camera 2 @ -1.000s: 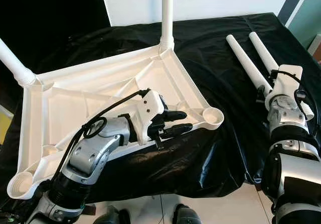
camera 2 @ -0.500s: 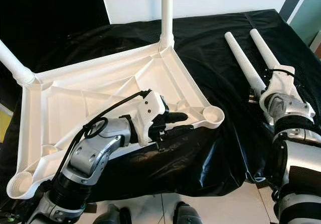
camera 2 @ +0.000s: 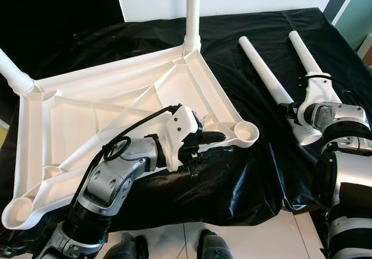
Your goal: Building children table
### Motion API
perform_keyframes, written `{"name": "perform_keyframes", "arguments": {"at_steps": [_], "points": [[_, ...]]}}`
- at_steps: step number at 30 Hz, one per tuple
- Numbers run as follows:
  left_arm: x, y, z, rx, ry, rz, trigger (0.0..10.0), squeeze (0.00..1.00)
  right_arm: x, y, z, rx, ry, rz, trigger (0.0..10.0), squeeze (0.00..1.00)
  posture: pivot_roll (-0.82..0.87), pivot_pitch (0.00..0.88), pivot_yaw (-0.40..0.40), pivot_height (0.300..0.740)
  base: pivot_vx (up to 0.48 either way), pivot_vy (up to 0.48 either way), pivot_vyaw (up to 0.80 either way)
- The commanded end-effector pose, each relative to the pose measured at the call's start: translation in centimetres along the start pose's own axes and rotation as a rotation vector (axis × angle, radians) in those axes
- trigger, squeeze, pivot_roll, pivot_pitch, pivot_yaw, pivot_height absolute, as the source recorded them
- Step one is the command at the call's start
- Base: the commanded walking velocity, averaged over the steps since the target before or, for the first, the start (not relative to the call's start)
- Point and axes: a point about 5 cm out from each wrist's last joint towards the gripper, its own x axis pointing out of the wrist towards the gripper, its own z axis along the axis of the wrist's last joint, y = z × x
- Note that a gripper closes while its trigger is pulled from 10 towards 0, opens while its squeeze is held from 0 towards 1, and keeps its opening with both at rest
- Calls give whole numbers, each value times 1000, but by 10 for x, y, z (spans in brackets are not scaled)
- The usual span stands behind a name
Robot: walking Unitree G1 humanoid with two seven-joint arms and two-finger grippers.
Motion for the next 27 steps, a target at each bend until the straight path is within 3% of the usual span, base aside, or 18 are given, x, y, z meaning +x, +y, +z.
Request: {"name": "perform_keyframes", "arguments": {"at_steps": [1, 6, 10, 11, 12, 24, 26, 27], "points": [[0, 2, 1, -4, -9, 113, 10000, 0, 4, -1, -23, 23, 102, 4, 0, 0, -118, 214, 12, 740, 0, 0, 0], [0, 4, 1, -5, -12, 125, 10000, 0, 5, -1, -30, 28, 130, 23, 0, 0, -114, 209, 9, 740, 0, 0, 0], [-1, 6, 2, -8, -12, 138, 10000, 0, 7, 8, -15, 35, 7, 83, 0, 0, -102, 198, 7, 740, 0, 0, 0], [-2, 7, 2, -12, -14, 147, 10000, 0, 6, 11, -6, 24, -70, 97, 9216, 0, -99, 197, 6, 740, 0, 0, 0], [-3, 8, 3, -17, -19, 156, 10000, 0, 5, 12, 2, 17, -138, 105, 10000, 0, -98, 195, 6, 740, 0, 0, 0], [-12, 24, 11, -56, -70, 207, 10000, 0, -5, 17, 34, 62, -281, 158, 10000, 0, -94, 176, 11, 740, 0, 0, 0], [-12, 26, 13, -53, -81, 217, 10000, 0, -8, 17, 40, 47, -316, 162, 10000, 0, -96, 169, 11, 740, 0, 0, 0], [-13, 30, 15, -65, -95, 231, 10000, 0, -12, 20, 50, 43, -388, 176, 10000, 0, -97, 165, 10, 740, 0, 0, 0]]}}
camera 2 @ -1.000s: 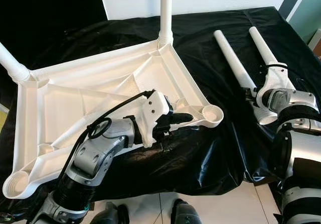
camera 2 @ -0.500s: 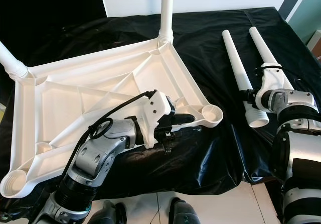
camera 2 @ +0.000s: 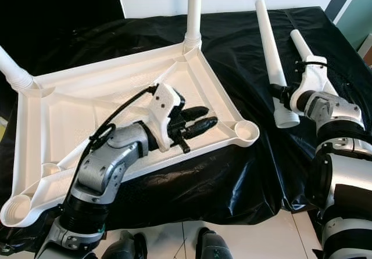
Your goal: Building children table
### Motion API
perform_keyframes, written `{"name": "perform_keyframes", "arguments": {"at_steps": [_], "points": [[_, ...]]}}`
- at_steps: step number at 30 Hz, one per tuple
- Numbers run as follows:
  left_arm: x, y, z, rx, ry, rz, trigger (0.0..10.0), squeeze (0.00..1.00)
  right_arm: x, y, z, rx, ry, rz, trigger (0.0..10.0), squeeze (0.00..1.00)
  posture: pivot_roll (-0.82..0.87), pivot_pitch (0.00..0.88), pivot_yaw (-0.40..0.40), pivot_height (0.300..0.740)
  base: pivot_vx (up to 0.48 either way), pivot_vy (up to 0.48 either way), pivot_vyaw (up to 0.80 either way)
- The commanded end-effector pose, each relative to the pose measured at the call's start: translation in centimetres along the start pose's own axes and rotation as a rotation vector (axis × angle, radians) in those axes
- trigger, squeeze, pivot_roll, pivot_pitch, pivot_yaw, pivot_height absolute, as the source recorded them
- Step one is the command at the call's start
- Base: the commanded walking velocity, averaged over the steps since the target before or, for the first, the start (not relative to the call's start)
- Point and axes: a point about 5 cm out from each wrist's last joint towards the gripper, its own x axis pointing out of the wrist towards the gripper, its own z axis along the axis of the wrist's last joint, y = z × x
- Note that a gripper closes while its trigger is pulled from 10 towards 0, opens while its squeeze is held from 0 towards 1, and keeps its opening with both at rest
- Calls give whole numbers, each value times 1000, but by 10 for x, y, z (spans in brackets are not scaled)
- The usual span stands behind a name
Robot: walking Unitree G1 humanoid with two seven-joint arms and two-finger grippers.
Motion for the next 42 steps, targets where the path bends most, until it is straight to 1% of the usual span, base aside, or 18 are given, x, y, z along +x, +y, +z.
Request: {"name": "perform_keyframes", "arguments": {"at_steps": [1, 3, 5, 6, 8, 10, 11, 14, 16, 17, 18, 20, 25, 29, 32, 36, 37, 42], "points": [[2, 2, 2, -16, -10, 3, 10000, 0, -2, 4, 20, -5, -106, 25, 10000, 0, -97, 165, 10, 740, 0, 0, 0], [2, 12, 5, -27, -27, 51, 10000, 0, -4, 12, 33, -16, -273, 47, 10000, 0, -92, 157, 6, 740, 0, 0, 0], [2, 12, 5, -27, -27, 51, 10000, 0, -4, 12, 33, -16, -273, 47, 10000, 0, -92, 157, 6, 740, 0, 0, 0], [2, 17, 5, -27, -26, 75, 10000, 0, -6, 16, 35, -18, -337, 49, 10000, 0, -90, 156, 6, 740, 0, 0, 0], [1, 21, 6, -20, -22, 105, 10000, 0, -6, 20, 32, -3, -366, 57, 10000, 0, -90, 155, 6, 740, 0, 0, 0], [0, 28, 5, -26, -14, 145, 10000, 0, -6, 28, 21, 13, -409, 56, 10000, 0, -87, 151, 9, 740, 0, 0, 0], [0, 28, 5, -26, -14, 145, 10000, 0, -6, 28, 21, 13, -409, 56, 10000, 0, -87, 151, 9, 740, 0, 0, 0], [-2, 35, 4, -47, -17, 157, 10000, 0, -9, 44, 1, 29, -473, 54, 10000, 0, -83, 148, 23, 740, 0, 0, 0], [-2, 36, 3, -59, -20, 143, 10000, 0, -10, 49, -6, 20, -493, 54, 10000, 0, -83, 149, 28, 740, 0, 0, 0], [-3, 36, 3, -67, -22, 133, 10000, 1000, -11, 52, -10, 13, -504, 55, 10000, 0, -83, 149, 28, 740, 0, 0, 0], [-3, 36, 3, -67, -22, 133, 10000, 1000, -11, 52, -10, 13, -504, 55, 10000, 0, -83, 149, 28, 740, 0, 0, 0], [-3, 39, 3, -131, -45, 96, 10000, 1000, -14, 59, -24, 21, -515, 49, 10000, 0, -86, 149, 42, 740, 0, 0, 0], [-3, 41, 5, -176, -74, 66, 10000, 1000, -20, 67, -35, 40, -550, 39, 10000, 0, -86, 148, 48, 740, 0, 0, 0], [-1, 45, 12, -203, -106, 46, 10000, 1000, -29, 73, -29, 64, -619, 52, 10000, 0, -91, 148, 58, 740, 0, 0, 0], [1, 47, 18, -219, -137, 28, 10000, 1000, -36, 80, -22, 44, -673, 81, 10000, 0, -96, 144, 61, 740, 0, 0, 0], [3, 48, 22, -210, -151, 20, 10000, 1000, -40, 87, -18, 16, -702, 114, 10000, 0, -97, 140, 57, 740, 0, 0, 0], [6, 50, 24, -190, -149, 30, 10000, 0, -43, 94, -15, 1, -731, 150, 10000, 0, -95, 138, 53, 740, 0, 0, 0], [8, 50, 25, -189, -151, 26, 10000, 0, -47, 102, -13, -13, -748, 195, 10000, 0, -95, 138, 51, 740, 0, 0, 0]]}}
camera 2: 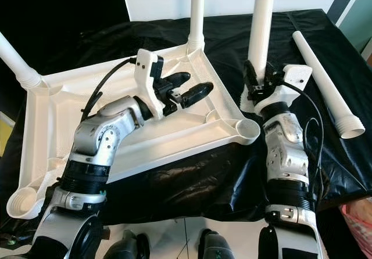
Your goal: Building children table
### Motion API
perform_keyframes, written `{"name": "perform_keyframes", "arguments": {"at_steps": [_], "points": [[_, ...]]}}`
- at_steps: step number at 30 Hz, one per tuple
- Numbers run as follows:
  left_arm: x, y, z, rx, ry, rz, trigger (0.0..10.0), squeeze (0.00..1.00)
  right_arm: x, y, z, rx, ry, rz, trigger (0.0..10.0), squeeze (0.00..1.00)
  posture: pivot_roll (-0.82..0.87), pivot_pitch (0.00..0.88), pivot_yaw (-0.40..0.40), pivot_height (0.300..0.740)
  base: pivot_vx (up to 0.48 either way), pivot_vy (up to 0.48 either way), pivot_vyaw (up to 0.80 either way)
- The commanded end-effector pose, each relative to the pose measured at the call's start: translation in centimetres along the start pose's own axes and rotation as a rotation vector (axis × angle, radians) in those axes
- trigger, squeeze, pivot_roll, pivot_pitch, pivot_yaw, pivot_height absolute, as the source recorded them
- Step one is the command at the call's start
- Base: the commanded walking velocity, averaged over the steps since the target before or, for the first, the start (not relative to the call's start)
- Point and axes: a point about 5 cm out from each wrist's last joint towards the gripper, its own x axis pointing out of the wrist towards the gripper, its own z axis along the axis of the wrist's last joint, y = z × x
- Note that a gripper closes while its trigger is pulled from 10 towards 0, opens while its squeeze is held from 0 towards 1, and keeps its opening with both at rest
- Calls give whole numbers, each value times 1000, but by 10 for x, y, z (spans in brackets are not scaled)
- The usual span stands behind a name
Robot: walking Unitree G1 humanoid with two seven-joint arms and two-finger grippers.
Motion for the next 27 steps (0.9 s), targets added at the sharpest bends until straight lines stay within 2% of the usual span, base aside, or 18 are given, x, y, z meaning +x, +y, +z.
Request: {"name": "perform_keyframes", "arguments": {"at_steps": [1, 2, 5, 7, 13, 19, 24, 27], "points": [[4, -3, 1, -1, -2, -83, 10000, 0, -1, 10, 4, -7, -25, 73, 10000, 0, -93, 136, 48, 740, 0, 0, 0], [8, -2, 3, -6, -7, -89, 10000, 0, -1, 18, 3, -6, -15, 125, 10000, 0, -93, 133, 46, 740, 0, 0, 0], [11, 0, 5, -10, -12, -86, 10000, 0, -2, 23, 2, -4, -3, 166, 10000, 0, -93, 133, 46, 740, 0, 0, 0], [21, 4, 15, -9, -36, -81, 10000, 0, -3, 34, 0, 28, 26, 265, 10000, 0, -91, 130, 44, 740, 0, 0, 0], [28, 11, 23, -39, -63, -78, 10000, 0, -6, 42, -3, 25, 63, 356, 10000, 0, -89, 130, 43, 740, 0, 0, 0], [34, 16, 31, -63, -87, -92, 10000, 0, -8, 45, -5, 7, 75, 397, 10000, 0, -87, 132, 45, 740, 0, 0, 0], [40, 25, 35, -70, -82, -63, 10000, 0, -10, 47, -6, -1, 91, 424, 10000, 0, -88, 134, 49, 740, 0, 0, 0], [40, 34, 42, -105, -106, -25, 10000, 0, -13, 49, -9, -2, 108, 444, 10000, 0, -88, 133, 47, 740, 0, 0, 0]]}}
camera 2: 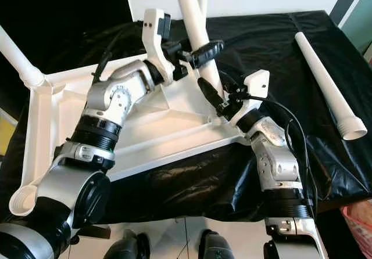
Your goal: Building children table
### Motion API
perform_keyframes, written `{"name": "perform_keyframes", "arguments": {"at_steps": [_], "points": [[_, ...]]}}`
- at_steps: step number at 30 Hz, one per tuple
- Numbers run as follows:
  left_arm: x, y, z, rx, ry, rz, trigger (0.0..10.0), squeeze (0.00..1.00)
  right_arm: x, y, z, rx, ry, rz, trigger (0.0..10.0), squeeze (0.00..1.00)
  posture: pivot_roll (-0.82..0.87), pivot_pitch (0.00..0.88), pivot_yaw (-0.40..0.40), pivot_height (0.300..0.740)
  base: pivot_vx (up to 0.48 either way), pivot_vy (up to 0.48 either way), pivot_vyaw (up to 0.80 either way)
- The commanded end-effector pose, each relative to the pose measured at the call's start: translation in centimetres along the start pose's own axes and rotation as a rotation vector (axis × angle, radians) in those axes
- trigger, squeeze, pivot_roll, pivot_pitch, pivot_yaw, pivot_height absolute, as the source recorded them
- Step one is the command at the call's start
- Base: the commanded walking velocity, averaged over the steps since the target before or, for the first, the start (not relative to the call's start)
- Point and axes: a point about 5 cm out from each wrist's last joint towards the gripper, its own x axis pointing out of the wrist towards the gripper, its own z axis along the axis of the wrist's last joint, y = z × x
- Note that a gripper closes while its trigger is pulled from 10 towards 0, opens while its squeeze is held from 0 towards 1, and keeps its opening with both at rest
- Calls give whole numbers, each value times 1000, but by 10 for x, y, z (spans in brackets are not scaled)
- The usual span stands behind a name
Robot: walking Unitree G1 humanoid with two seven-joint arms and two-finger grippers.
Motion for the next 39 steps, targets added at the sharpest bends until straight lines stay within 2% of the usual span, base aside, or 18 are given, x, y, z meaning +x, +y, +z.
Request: {"name": "perform_keyframes", "arguments": {"at_steps": [1, 3, 4, 5, 6, 8, 16, 27, 28, 39], "points": [[0, 3, 8, -11, -26, -26, 10000, 0, -1, 5, 1, -9, 6, 35, 10000, 0, -88, 133, 47, 740, 0, 0, 0], [-1, 5, 12, -20, -36, -19, 10000, 0, -2, 6, -1, -5, 12, 41, 10000, 0, -88, 131, 44, 740, 0, 0, 0], [-2, 8, 15, -33, -47, -15, 4353, 0, -3, 6, -2, -6, 18, 43, 10000, 0, -87, 126, 43, 740, 0, 0, 0], [-2, 8, 15, -33, -47, -15, 4353, 0, -3, 6, -2, -6, 18, 43, 10000, 0, -87, 126, 43, 740, 0, 0, 0], [-3, 9, 19, -40, -57, -15, 39, 0, -3, 6, -3, -5, 22, 45, 10000, 0, -87, 126, 43, 740, 0, 0, 0], [-4, 10, 21, -47, -64, -16, 0, 0, -3, 6, -4, -8, 26, 46, 10000, 0, -87, 115, 39, 740, 0, 0, 0], [-1, 5, 14, -42, -56, -51, 0, 0, 5, 4, -5, -17, 27, 76, 10000, 0, -79, 73, 9, 740, 0, 0, 0], [2, -6, 16, -28, -61, -95, 0, 0, 17, 2, -5, -18, 29, 108, 10000, 0, -56, 34, -8, 740, 0, 0, 0], [3, -8, 16, -24, -58, -99, 10000, 0, 18, 2, -5, -15, 28, 107, 10000, 0, -52, 25, -15, 740, 0, 0, 0], [8, -19, 21, 48, -63, -96, 10000, 0, 19, -4, -8, -9, 29, 61, 10000, 0, -49, 28, -28, 740, 0, 0, 0]]}}
